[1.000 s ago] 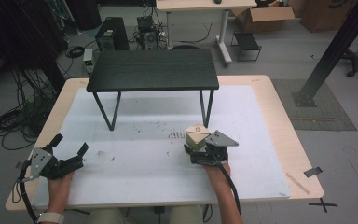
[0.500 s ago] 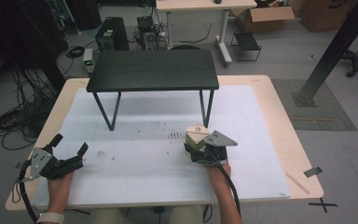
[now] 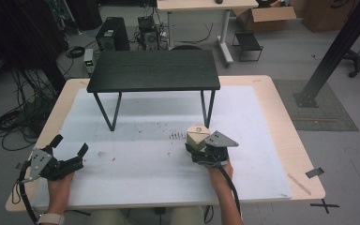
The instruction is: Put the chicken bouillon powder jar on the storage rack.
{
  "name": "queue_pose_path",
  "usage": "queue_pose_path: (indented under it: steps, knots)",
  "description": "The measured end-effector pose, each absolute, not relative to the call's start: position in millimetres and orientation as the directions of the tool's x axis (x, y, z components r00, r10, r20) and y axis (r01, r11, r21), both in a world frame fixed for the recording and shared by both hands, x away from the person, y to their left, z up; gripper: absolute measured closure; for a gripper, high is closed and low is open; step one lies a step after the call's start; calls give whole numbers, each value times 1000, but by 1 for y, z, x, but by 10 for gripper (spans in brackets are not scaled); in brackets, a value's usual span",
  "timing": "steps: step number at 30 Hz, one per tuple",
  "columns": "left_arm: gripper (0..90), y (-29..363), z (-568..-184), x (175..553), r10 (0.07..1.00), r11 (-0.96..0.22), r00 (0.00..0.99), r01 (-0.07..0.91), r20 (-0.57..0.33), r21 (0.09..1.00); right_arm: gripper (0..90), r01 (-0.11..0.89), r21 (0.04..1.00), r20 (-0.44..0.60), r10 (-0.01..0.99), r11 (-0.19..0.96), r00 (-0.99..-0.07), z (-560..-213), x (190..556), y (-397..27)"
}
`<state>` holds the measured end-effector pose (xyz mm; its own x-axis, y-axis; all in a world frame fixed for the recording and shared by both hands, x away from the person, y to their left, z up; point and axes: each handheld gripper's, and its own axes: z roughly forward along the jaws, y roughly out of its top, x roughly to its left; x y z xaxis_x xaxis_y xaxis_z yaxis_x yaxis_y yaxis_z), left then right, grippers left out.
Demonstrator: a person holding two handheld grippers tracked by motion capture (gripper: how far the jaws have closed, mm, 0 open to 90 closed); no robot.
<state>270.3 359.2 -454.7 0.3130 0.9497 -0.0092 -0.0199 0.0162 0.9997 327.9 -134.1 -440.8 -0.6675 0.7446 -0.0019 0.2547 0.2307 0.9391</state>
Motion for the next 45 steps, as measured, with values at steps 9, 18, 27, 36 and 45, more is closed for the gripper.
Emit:
queue_pose_path:
  steps: [9,18,27,36,45]
  knots:
    - [2,360,-455,270,950,19,313,-23,-11,1000,286,199,959,-11,734,200,-680,-423,325,-133]
    - [2,360,-455,270,950,19,313,-23,-11,1000,286,148,974,-22,722,172,-691,-406,324,-132]
    - [2,360,-455,270,949,19,314,-23,-11,1000,287,106,981,-43,718,161,-694,-389,324,-132]
    - [3,360,-455,270,949,19,314,-23,-11,1000,287,65,987,-58,714,145,-698,-367,325,-135]
    - [2,360,-455,270,949,18,314,-22,-11,1000,287,25,991,-74,708,129,-702,-346,327,-136]
